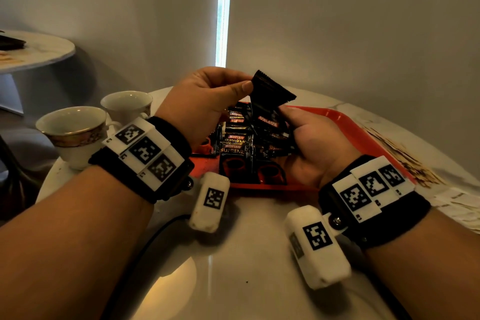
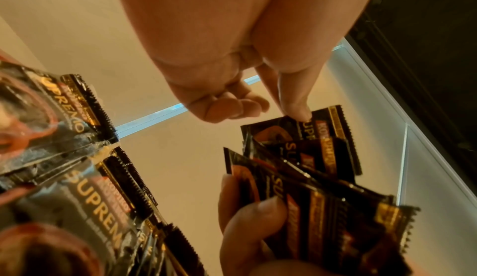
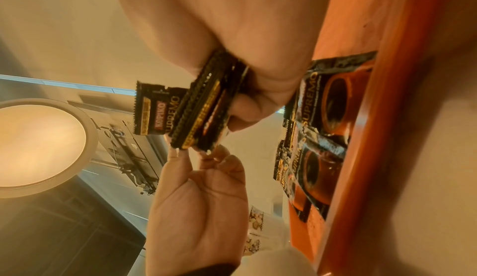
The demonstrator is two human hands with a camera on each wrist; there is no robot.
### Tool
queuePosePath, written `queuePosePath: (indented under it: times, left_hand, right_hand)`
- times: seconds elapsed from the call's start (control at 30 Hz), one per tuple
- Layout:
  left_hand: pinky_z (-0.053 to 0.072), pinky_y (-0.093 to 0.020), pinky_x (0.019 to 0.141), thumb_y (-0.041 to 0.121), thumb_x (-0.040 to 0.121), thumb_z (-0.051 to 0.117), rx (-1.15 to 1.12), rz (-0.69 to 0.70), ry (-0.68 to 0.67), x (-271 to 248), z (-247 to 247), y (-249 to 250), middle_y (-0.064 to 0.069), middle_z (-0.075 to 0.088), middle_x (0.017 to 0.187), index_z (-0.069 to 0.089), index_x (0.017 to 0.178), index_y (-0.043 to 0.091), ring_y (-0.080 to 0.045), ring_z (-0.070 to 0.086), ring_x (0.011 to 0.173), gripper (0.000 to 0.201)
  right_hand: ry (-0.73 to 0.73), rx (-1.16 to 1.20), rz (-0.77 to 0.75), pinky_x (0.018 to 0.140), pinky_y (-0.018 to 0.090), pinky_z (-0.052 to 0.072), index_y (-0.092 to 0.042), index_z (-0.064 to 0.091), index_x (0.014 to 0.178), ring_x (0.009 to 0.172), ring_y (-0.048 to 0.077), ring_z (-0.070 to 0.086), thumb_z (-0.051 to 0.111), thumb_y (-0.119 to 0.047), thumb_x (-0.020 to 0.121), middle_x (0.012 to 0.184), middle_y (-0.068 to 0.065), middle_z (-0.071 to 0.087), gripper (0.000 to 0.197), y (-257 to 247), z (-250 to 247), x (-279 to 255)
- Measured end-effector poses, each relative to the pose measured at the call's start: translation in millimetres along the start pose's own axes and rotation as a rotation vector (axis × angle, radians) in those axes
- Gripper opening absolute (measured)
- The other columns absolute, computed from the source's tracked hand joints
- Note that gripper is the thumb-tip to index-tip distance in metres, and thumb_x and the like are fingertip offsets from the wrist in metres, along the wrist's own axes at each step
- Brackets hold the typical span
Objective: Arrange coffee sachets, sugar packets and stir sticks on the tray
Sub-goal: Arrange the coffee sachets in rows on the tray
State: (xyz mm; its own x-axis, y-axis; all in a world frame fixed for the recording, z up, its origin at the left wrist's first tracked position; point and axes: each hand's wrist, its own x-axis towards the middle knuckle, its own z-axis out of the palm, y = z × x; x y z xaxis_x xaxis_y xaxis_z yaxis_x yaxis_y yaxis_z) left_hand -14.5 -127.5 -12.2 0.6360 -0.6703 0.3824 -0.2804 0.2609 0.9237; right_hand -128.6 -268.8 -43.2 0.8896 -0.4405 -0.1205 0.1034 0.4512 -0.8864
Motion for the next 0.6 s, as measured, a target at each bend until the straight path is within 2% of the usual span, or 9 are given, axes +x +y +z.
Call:
queuePosePath:
  times: [0.17,0.23,0.27,0.33,0.4,0.5,0.6]
  left_hand:
    - [0.048,-0.026,0.061,0.019,0.092,0.069,-0.1,0.007,0.102,5,-7,-1,0.012,0.07,0.079,0.071,0.085,0.028,-0.009,0.06,0.075,0.011]
    - [0.047,-0.026,0.06,0.024,0.092,0.069,-0.134,-0.005,0.171,9,-15,-1,0.01,0.071,0.082,0.071,0.085,0.03,-0.009,0.06,0.074,0.01]
    - [0.047,-0.026,0.059,0.025,0.093,0.069,-0.152,-0.02,0.203,11,-19,-1,0.008,0.072,0.087,0.071,0.086,0.03,-0.009,0.061,0.074,0.008]
    - [0.045,-0.024,0.053,0.024,0.095,0.067,-0.17,-0.064,0.266,16,-29,0,0.002,0.074,0.098,0.068,0.091,0.027,-0.009,0.062,0.07,0.005]
    - [0.041,-0.022,0.046,0.022,0.096,0.065,-0.106,-0.116,0.331,19,-37,0,-0.001,0.073,0.097,0.065,0.09,0.026,-0.009,0.059,0.063,0.007]
    - [0.037,-0.022,0.041,0.014,0.096,0.061,-0.024,-0.22,0.339,22,-48,-2,-0.005,0.069,0.098,0.065,0.1,0.027,-0.01,0.053,0.056,0.014]
    - [0.034,-0.021,0.037,0.011,0.097,0.058,0.069,-0.354,0.253,21,-52,-2,-0.007,0.069,0.1,0.065,0.116,0.031,-0.008,0.05,0.051,0.028]
  right_hand:
    - [0.038,-0.052,-0.05,0.103,0.067,0.042,-0.003,0.056,0.135,0.123,0.045,0.059,0.046,-0.023,0.103,0.133,0.026,0.062,0.039,-3,-1,0]
    - [0.07,-0.071,-0.07,0.102,0.064,0.046,-0.003,0.055,0.136,0.113,0.042,0.066,0.048,-0.021,0.102,0.128,0.024,0.065,0.038,-6,-3,0]
    - [0.089,-0.074,-0.086,0.097,0.059,0.052,-0.003,0.055,0.136,0.103,0.037,0.07,0.049,-0.02,0.102,0.121,0.023,0.068,0.038,-9,-5,1]
    - [0.114,-0.065,-0.113,0.075,0.043,0.062,-0.004,0.053,0.137,0.083,0.027,0.073,0.048,-0.019,0.103,0.105,0.017,0.072,0.037,-16,-9,1]
    - [0.161,-0.05,-0.129,0.058,0.031,0.058,-0.005,0.052,0.139,0.072,0.021,0.072,0.048,-0.02,0.104,0.097,0.012,0.072,0.038,-22,-16,2]
    - [0.239,-0.024,-0.131,0.05,0.026,0.054,-0.004,0.054,0.138,0.066,0.019,0.072,0.048,-0.021,0.104,0.096,0.01,0.072,0.038,-25,-28,5]
    - [0.292,-0.009,-0.101,0.047,0.024,0.053,-0.002,0.057,0.134,0.06,0.018,0.071,0.048,-0.021,0.104,0.087,0.01,0.073,0.036,-21,-36,9]
